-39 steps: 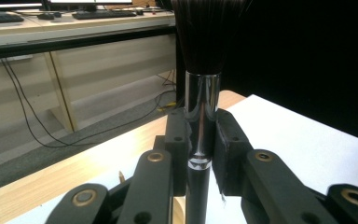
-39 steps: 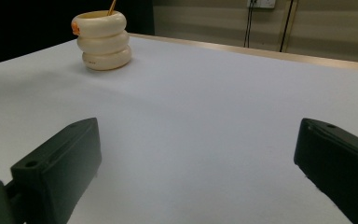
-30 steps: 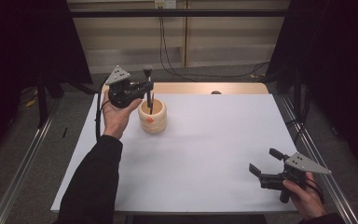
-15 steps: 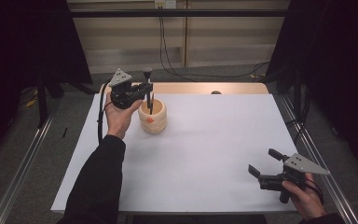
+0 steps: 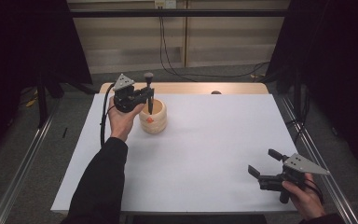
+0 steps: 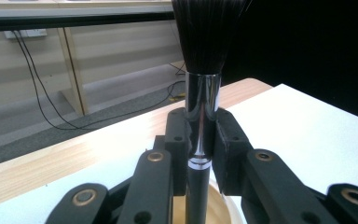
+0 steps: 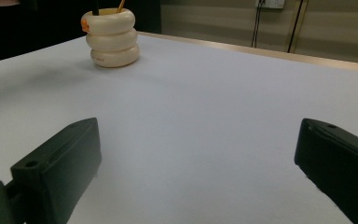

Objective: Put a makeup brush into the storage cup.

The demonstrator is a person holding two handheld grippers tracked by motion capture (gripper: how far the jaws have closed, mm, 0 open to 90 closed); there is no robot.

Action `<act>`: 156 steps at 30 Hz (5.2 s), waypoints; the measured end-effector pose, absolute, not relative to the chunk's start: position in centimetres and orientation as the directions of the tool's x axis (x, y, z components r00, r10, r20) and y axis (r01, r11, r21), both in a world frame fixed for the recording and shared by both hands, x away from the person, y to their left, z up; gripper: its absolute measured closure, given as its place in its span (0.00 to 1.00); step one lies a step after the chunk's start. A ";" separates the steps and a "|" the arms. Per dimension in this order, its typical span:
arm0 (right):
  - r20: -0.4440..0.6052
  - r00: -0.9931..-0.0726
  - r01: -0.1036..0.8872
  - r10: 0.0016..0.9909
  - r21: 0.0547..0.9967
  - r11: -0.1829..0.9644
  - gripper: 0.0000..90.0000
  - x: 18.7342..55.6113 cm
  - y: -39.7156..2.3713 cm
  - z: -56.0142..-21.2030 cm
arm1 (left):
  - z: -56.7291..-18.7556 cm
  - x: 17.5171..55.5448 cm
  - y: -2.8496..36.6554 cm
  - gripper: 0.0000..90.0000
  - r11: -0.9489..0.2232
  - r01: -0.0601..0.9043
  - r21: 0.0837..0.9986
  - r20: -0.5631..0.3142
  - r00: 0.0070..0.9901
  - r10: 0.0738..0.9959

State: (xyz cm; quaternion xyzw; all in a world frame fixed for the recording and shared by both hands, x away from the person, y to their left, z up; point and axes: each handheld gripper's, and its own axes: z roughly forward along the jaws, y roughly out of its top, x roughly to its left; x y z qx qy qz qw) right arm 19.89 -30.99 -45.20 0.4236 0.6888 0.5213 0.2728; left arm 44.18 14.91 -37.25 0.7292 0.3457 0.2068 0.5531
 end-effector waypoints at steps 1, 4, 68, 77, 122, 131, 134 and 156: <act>0.068 -0.490 0.300 0.869 0.949 0.094 0.00 19.9 -31.0 -45.2 | -37.4 44.3 14.9 0.87 -0.140 0.276 0.951 -0.092 0.684 0.723; 0.066 -0.488 0.299 0.870 0.950 0.095 0.00 19.9 -31.0 -45.2 | -37.8 44.2 14.7 0.87 -0.148 0.286 0.947 -0.091 0.679 0.728; 0.055 -0.480 0.299 0.876 0.949 0.104 0.00 19.9 -30.9 -45.3 | -40.8 44.2 15.0 0.42 -0.144 0.320 0.936 -0.103 0.644 0.758; 0.065 -0.488 0.303 0.870 0.948 0.099 0.00 19.9 -31.0 -45.3 | -40.7 44.4 15.2 0.13 -0.115 0.311 0.944 -0.123 0.650 0.750; 0.063 -0.487 0.297 0.871 0.950 0.097 0.00 20.1 -30.9 -45.2 | -40.3 39.6 16.4 0.02 -0.116 0.275 0.954 -0.090 0.636 0.767; 0.059 -0.473 0.285 0.879 0.954 0.089 0.00 20.1 -30.9 -45.0 | -40.3 38.0 17.1 0.02 -0.070 0.270 0.960 -0.128 0.651 0.748; 0.068 -0.466 0.288 0.882 0.954 0.079 0.00 20.1 -31.0 -45.0 | -40.4 37.4 17.2 0.02 -0.067 0.276 0.959 -0.136 0.652 0.746; 0.061 -0.468 0.287 0.882 0.954 0.086 0.00 20.1 -31.0 -45.0 | -41.9 32.3 17.5 0.02 -0.129 0.234 0.964 -0.062 0.666 0.743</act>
